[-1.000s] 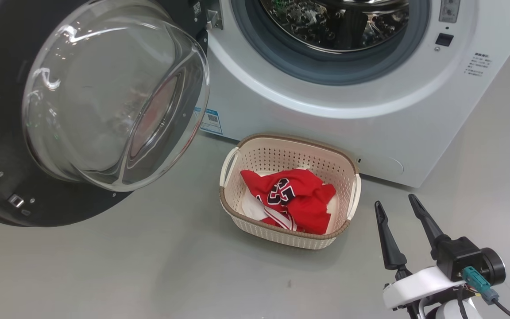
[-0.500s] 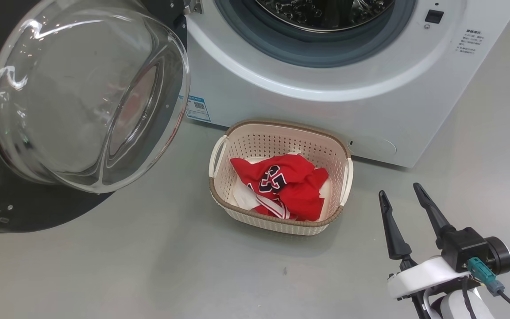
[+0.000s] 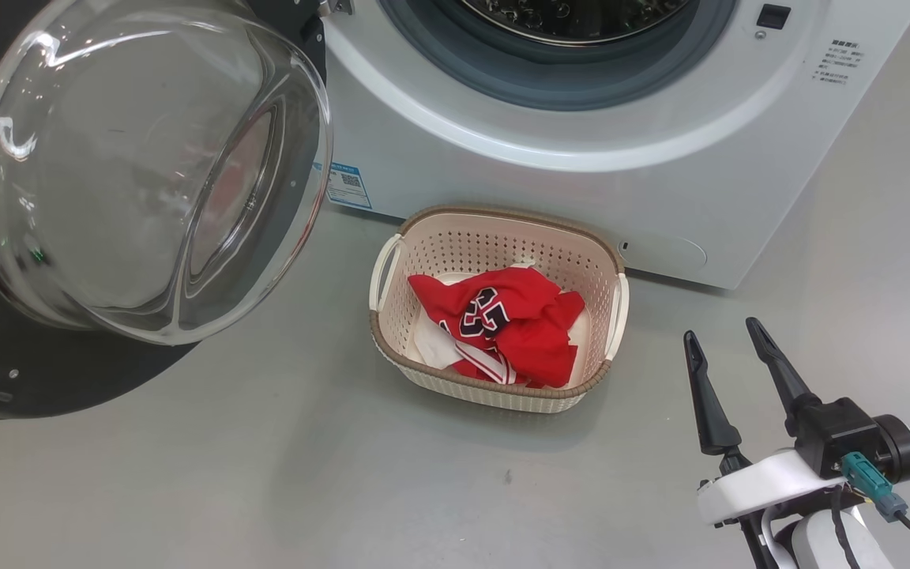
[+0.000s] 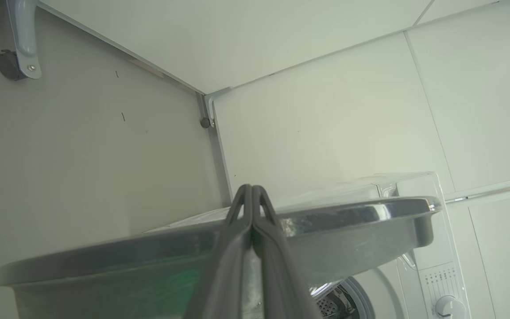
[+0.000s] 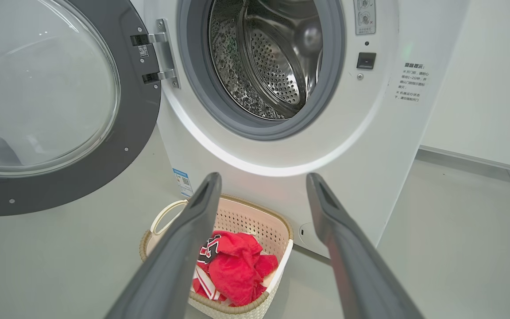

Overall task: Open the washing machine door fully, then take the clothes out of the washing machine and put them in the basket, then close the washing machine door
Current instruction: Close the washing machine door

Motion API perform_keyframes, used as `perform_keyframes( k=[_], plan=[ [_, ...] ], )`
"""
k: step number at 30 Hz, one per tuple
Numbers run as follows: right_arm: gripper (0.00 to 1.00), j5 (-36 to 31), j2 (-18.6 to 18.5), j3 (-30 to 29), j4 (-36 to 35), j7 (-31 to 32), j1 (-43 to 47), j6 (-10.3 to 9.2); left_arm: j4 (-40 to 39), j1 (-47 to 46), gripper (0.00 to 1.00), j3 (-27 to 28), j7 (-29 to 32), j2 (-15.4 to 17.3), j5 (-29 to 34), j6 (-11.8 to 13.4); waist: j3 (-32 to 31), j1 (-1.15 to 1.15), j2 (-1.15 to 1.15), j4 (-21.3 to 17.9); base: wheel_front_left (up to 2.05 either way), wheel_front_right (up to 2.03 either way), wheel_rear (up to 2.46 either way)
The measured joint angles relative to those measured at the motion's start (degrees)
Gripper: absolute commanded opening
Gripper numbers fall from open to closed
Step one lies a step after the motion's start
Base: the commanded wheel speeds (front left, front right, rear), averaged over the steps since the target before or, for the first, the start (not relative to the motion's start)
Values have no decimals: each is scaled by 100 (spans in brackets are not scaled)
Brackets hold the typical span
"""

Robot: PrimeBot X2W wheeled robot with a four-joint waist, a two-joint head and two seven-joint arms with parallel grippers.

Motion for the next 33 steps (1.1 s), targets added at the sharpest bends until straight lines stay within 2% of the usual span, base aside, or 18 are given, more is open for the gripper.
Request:
perform_keyframes(
  k=[14, 33],
  plan=[
    [100, 1, -5, -14, 43, 0, -26, -1, 113, -5, 0, -91, 765, 54, -417, -398, -38, 0, 0, 74, 0, 0, 0],
    [100, 3, 8, 13, 125, 0, -22, -9, -162, 197, 0, -354, 2087, 46, -1024, -634, -227, 0, 0, 165, 0, 0, 0]
  ],
)
